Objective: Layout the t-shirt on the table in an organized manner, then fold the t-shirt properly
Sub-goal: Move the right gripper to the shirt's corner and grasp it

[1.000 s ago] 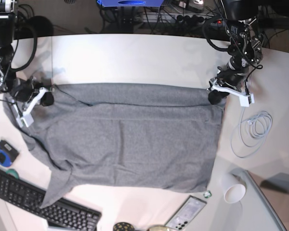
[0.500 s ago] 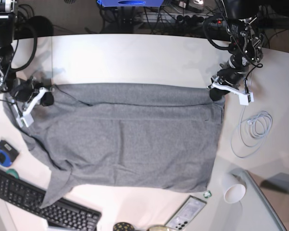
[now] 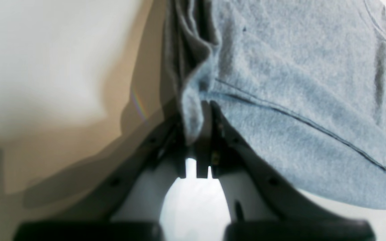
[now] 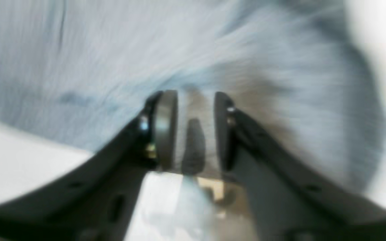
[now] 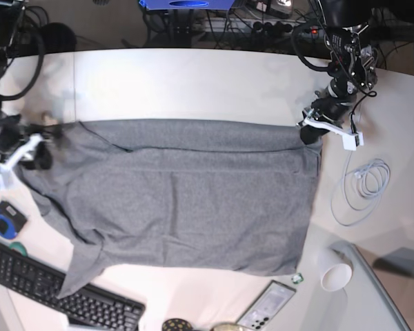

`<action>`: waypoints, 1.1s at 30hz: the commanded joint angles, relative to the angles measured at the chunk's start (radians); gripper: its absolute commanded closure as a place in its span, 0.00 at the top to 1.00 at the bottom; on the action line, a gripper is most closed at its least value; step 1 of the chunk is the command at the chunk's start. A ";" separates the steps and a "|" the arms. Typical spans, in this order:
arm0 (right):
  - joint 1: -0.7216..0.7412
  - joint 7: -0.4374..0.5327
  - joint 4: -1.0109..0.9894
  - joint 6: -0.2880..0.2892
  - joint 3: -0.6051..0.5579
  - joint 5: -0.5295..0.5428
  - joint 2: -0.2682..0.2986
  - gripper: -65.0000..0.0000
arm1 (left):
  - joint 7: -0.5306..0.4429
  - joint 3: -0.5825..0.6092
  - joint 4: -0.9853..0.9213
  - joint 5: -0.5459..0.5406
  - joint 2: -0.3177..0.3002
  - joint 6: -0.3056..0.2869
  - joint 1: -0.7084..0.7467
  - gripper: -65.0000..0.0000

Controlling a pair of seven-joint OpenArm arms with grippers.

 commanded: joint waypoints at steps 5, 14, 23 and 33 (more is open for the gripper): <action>-0.053 -0.087 0.026 0.003 0.214 0.009 -0.044 0.62 | 0.116 0.005 -0.018 0.083 0.001 0.058 0.027 0.00; -0.067 -0.068 0.024 0.002 0.271 0.004 -0.088 0.47 | 0.116 0.005 -0.018 0.085 -0.032 0.058 0.025 0.00; 0.105 -0.114 -0.071 0.029 0.262 -0.436 -0.036 0.54 | 0.114 0.005 -0.018 0.088 -0.068 0.058 0.027 0.00; 0.105 -0.168 -0.059 0.113 0.260 -0.437 -0.059 0.54 | 0.114 0.006 -0.006 0.091 -0.068 0.058 0.027 0.00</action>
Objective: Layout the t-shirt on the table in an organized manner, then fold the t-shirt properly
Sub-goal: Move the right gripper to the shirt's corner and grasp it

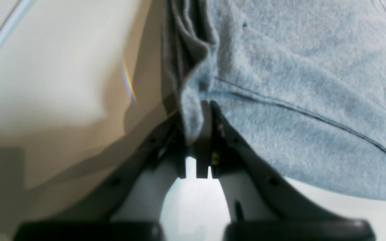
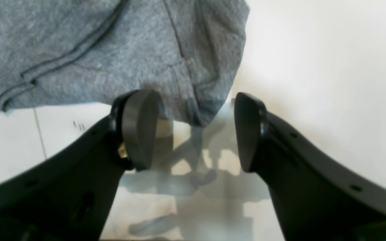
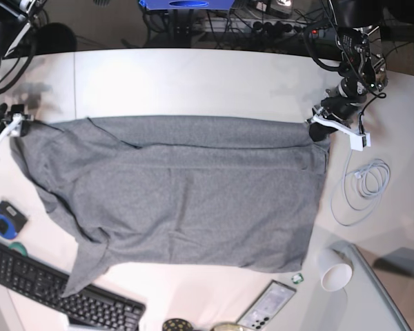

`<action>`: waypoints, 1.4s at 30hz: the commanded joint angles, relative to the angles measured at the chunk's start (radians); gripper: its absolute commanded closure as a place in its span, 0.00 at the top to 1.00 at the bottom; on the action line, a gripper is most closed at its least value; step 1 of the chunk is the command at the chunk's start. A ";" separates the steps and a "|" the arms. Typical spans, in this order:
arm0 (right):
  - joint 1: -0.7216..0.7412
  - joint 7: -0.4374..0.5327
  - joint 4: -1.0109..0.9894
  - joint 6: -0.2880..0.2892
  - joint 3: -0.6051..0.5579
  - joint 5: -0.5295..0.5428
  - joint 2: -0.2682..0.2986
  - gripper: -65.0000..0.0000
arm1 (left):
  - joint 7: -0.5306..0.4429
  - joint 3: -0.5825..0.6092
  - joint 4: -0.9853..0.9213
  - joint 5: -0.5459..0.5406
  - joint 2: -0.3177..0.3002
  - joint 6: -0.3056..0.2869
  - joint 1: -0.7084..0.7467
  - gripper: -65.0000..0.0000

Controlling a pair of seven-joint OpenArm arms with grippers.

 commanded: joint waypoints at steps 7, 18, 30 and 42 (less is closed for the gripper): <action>0.014 0.010 0.014 0.004 -0.042 0.009 0.018 0.53 | 0.088 0.000 -0.011 0.076 -0.006 0.064 0.020 0.00; 0.015 0.010 0.014 0.004 -0.080 0.009 0.017 0.24 | 0.088 0.000 -0.011 0.076 -0.006 0.064 0.021 0.00; 0.015 0.016 0.014 -0.065 -0.088 0.007 0.047 0.01 | 0.088 0.000 -0.015 0.076 -0.018 0.064 0.021 0.00; 0.026 0.014 0.017 -0.072 -0.080 0.007 0.044 0.02 | 0.088 0.000 -0.011 0.076 -0.018 0.064 0.021 0.00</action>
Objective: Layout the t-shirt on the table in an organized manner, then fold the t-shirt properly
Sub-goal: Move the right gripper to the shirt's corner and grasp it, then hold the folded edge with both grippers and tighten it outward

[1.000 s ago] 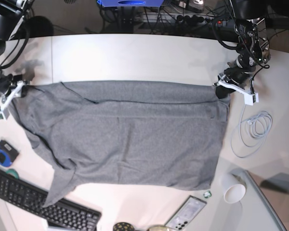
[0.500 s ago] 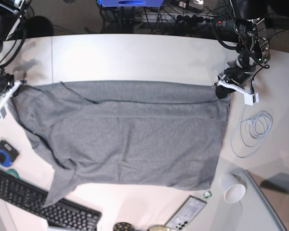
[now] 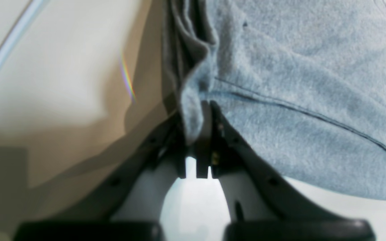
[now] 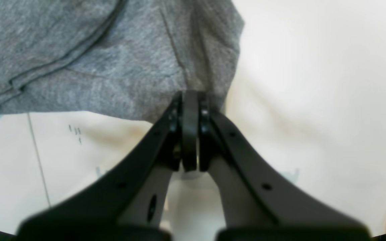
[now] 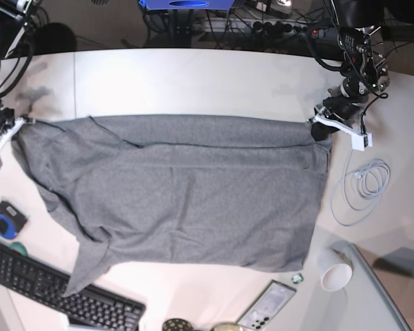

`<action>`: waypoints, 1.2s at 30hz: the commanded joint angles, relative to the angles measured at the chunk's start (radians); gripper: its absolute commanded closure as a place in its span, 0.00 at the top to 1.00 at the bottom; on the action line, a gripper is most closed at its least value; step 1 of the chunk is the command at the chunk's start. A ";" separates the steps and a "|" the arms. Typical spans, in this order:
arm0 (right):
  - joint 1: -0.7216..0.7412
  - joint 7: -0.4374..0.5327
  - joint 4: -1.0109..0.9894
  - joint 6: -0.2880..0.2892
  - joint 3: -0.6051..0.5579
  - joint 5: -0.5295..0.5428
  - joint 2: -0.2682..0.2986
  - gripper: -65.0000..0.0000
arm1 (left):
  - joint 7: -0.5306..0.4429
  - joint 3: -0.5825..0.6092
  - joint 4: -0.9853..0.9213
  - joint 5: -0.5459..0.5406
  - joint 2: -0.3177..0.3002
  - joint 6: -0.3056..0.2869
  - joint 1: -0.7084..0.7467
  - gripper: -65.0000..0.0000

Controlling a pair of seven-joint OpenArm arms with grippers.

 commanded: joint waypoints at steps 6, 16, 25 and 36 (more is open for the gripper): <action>0.024 0.011 0.060 -0.009 0.007 0.013 -0.002 0.34 | 0.086 -0.001 -0.011 0.075 -0.008 0.064 0.020 0.00; 0.041 0.014 -0.006 -0.009 -0.003 0.012 -0.013 0.36 | 0.088 -0.001 -0.019 0.075 -0.008 0.064 0.020 0.00; 0.046 0.017 -0.049 -0.009 -0.003 0.012 -0.010 0.12 | 0.088 -0.001 -0.019 0.075 -0.008 0.064 0.020 0.00; 0.061 0.020 -0.055 -0.014 -0.003 0.010 0.021 0.00 | 0.088 -0.001 -0.020 0.075 -0.022 0.064 0.020 0.00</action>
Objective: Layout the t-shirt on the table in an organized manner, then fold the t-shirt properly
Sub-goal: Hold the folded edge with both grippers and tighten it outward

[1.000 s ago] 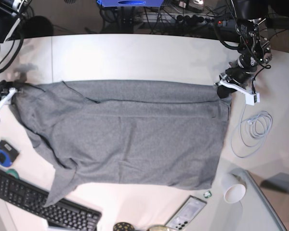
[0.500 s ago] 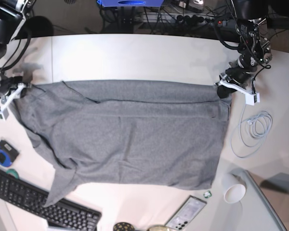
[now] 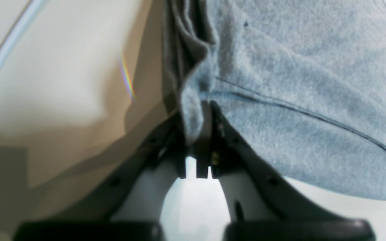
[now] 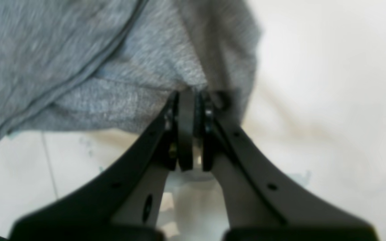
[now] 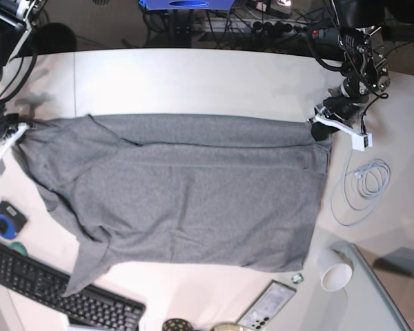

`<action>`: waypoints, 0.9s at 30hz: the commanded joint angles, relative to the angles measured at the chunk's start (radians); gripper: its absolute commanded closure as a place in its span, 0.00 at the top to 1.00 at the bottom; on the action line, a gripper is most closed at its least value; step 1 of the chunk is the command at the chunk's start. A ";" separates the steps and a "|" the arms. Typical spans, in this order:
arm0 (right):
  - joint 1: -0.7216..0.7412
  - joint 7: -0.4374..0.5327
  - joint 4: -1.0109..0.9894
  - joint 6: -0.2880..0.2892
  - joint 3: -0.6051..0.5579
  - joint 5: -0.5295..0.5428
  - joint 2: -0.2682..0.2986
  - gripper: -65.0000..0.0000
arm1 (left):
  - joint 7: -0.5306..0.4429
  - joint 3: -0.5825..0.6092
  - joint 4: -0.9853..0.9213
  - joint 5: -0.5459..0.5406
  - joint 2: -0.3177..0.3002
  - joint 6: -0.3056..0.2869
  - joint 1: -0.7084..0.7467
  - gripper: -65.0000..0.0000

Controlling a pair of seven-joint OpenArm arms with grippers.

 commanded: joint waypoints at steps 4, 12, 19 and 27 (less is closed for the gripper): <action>0.033 0.016 0.001 -0.005 0.001 0.007 0.040 0.00 | 0.084 -0.002 -0.018 0.075 -0.018 0.064 0.020 0.00; 0.073 0.068 -0.117 -0.005 0.000 0.007 0.063 0.00 | 0.084 -0.002 -0.016 0.075 -0.030 0.064 0.020 0.00; 0.073 0.084 -0.125 -0.005 -0.003 0.005 0.066 0.00 | 0.084 -0.002 -0.018 0.075 -0.032 0.064 0.020 0.00; 0.067 0.077 -0.125 -0.010 -0.145 0.005 0.097 0.00 | 0.084 -0.002 -0.013 0.075 -0.032 0.064 0.019 0.00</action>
